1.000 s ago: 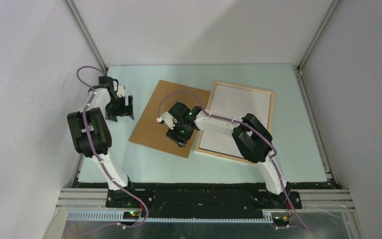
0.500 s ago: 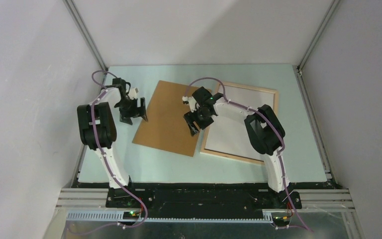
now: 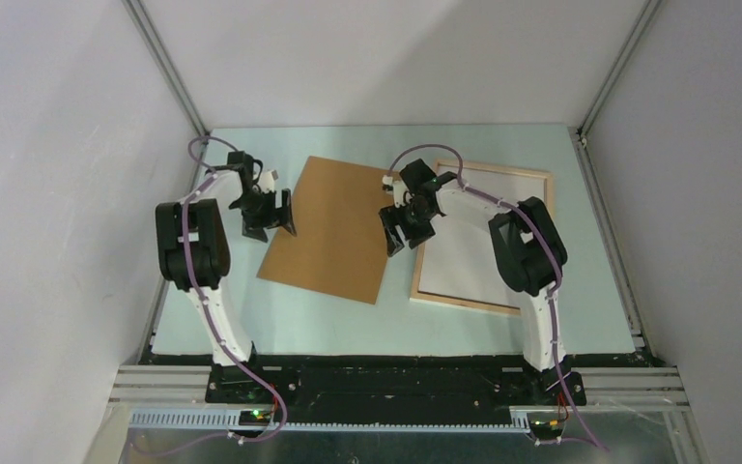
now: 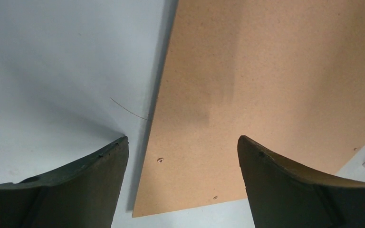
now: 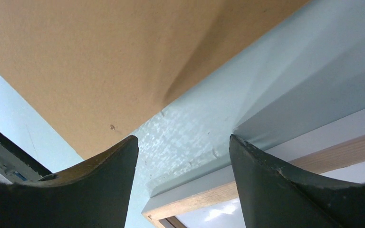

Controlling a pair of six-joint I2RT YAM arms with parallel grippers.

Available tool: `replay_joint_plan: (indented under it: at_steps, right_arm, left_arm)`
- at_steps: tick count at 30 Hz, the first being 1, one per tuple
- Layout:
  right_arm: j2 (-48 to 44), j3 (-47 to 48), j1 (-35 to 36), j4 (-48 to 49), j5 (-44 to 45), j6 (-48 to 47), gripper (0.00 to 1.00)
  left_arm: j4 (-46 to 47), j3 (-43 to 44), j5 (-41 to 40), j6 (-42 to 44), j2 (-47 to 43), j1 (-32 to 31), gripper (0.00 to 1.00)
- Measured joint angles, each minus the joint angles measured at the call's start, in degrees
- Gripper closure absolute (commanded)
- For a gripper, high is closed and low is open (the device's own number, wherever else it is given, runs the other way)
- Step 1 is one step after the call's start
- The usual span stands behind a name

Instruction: Put the photo into the frame

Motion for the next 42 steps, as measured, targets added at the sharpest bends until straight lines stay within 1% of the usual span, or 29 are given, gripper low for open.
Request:
replay_joint_plan:
  at_steps: [5, 10, 13, 16, 21, 24, 28, 30, 34, 39, 42]
  right_arm:
    - [4.2, 6.5, -2.0, -2.1, -1.3, 1.7, 0.25]
    - [7.5, 10.9, -4.4, -2.6, -5.2, 4.0, 0.25]
    - [9.0, 12.5, -5.4, -2.8, -7.9, 5.3, 0.26]
    - [9.7, 13.6, -6.1, -3.2, -8.8, 6.0, 0.26]
    - [9.9, 13.7, -6.6, -3.2, -9.6, 6.5, 0.26]
    - [10.0, 13.7, -6.7, -3.1, -9.9, 6.6, 0.27]
    - [10.1, 13.7, -7.2, -3.0, -10.8, 7.0, 0.27]
    - [10.3, 13.7, -7.4, -3.0, -11.3, 7.0, 0.27]
    - [10.4, 13.7, -7.6, -2.9, -12.2, 7.0, 0.27]
    - [10.6, 13.7, -7.9, -2.8, -13.0, 7.2, 0.28]
    - [10.6, 13.7, -7.9, -2.8, -13.2, 7.3, 0.28]
  left_arm:
    - [1.0, -4.0, 2.6, 0.6, -2.5, -0.2, 0.11]
    - [0.9, -8.8, 6.6, 2.0, -5.6, -1.2, 0.12]
    - [-0.3, -11.1, 10.6, 2.7, -6.6, -2.4, 0.12]
    - [-1.4, -11.7, 11.7, 3.1, -6.9, -3.2, 0.12]
    - [-2.0, -11.6, 11.7, 2.2, -7.0, -3.3, 0.09]
    - [-2.1, -10.3, 9.9, 0.7, -6.9, -3.6, 0.08]
    - [-1.6, -4.6, 6.2, -1.3, -6.2, -3.8, 0.05]
    - [-0.8, -0.9, 4.3, -2.4, -4.9, -3.8, 0.04]
    - [0.7, 3.7, 2.9, -3.9, -1.2, -3.8, 0.03]
    - [1.0, 5.3, 2.9, -4.6, 3.3, -3.8, 0.04]
    - [1.0, 5.6, 3.2, -4.9, 3.6, -3.8, 0.05]
